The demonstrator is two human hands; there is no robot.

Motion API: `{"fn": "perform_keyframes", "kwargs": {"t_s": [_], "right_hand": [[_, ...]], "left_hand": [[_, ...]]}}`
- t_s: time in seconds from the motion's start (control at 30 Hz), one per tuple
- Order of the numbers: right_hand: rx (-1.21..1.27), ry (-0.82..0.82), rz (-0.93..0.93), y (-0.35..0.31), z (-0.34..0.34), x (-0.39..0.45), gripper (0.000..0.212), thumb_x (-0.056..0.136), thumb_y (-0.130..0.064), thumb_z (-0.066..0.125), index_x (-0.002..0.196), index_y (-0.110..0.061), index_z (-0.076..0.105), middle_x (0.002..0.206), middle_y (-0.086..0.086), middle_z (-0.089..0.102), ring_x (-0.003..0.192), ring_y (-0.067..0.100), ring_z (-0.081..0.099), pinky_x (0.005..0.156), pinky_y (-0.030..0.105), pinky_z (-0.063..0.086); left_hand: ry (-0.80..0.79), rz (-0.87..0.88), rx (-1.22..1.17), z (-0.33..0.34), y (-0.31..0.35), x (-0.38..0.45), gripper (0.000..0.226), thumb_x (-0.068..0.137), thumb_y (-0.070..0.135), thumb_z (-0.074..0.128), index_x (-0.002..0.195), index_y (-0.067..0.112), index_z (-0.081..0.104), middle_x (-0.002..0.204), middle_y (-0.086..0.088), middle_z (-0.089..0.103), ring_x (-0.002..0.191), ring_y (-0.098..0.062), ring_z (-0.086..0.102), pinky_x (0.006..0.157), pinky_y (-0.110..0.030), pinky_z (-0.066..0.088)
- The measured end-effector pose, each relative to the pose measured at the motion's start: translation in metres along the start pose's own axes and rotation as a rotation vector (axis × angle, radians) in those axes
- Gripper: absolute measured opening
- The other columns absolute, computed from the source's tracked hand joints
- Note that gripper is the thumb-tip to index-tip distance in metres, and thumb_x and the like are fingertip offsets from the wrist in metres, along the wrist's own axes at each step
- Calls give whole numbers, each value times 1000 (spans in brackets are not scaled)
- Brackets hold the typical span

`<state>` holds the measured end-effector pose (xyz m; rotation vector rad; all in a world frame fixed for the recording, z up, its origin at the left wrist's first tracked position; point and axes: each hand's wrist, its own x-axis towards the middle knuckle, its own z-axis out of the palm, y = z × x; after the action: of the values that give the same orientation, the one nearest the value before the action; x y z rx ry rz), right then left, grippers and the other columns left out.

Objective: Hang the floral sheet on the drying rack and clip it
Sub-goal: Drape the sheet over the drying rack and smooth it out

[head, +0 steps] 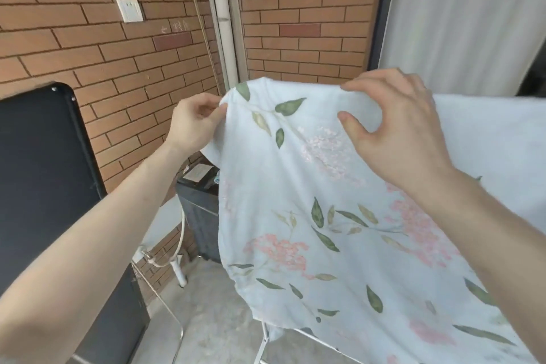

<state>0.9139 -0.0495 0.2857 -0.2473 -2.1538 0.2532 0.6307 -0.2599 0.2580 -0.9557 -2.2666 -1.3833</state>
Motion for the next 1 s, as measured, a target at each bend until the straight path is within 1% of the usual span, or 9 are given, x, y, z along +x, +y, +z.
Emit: {"fn": "perform_keyframes", "kwargs": {"t_s": [0.17,0.33,0.43,0.53,0.7,0.77,0.87,0.93,1.0], "right_hand": [[-217,-199,68,11,-11,38,27,100,-39,61,124,-32,70,123,-3,71,117,31,58,98,44,42],[-153,-219,159,9,-23,57,25,100,-44,62,112,-31,79,111,4,77,111,34,61,89,40,51],[-191,-243,174,5,-27,69,27,100,-43,62,112,-26,80,115,5,75,114,33,60,92,41,51],[-237,-191,150,7,-26,73,31,101,-45,59,117,-26,78,117,6,75,111,35,61,86,39,48],[-207,-335,175,14,-20,68,46,102,-52,52,95,-13,75,72,5,61,80,32,55,71,36,42],[-189,-343,164,20,-23,61,43,98,-55,54,105,-18,75,90,-1,67,97,28,60,81,36,47],[-90,-180,153,21,-38,37,40,94,-52,59,126,-29,69,121,-12,69,113,13,61,97,26,45],[-15,26,124,24,-50,5,34,95,-39,63,125,-26,70,124,-11,68,109,8,62,98,18,43],[35,220,93,27,-62,-40,24,95,-18,65,118,-14,72,118,-5,69,108,13,63,98,22,44]], "left_hand": [[33,32,123,-15,9,35,15,96,31,72,98,20,81,90,5,73,77,-7,60,69,-15,47],[71,40,92,-11,27,69,19,96,33,70,102,20,82,96,9,75,93,-8,68,87,-24,54],[-148,-60,126,1,26,77,17,96,18,67,103,17,83,100,2,78,93,-8,67,85,-23,55],[-329,-206,81,3,17,76,35,90,-1,54,104,13,82,104,-9,79,79,-13,67,68,-23,61],[-312,-289,-61,-1,9,61,30,98,7,51,99,16,80,88,-2,76,67,-11,67,70,-30,60],[-193,-232,-98,-1,8,52,23,98,18,55,94,24,76,87,3,72,72,-12,64,75,-32,53],[50,32,52,-3,19,25,31,96,31,55,121,19,69,116,3,66,103,-11,62,94,-26,50],[149,333,86,6,44,-8,35,95,24,57,126,11,64,126,-8,58,116,-18,57,103,-33,47],[136,559,59,27,73,-47,36,92,15,62,127,5,63,129,-14,57,124,-26,53,106,-40,43]]}}
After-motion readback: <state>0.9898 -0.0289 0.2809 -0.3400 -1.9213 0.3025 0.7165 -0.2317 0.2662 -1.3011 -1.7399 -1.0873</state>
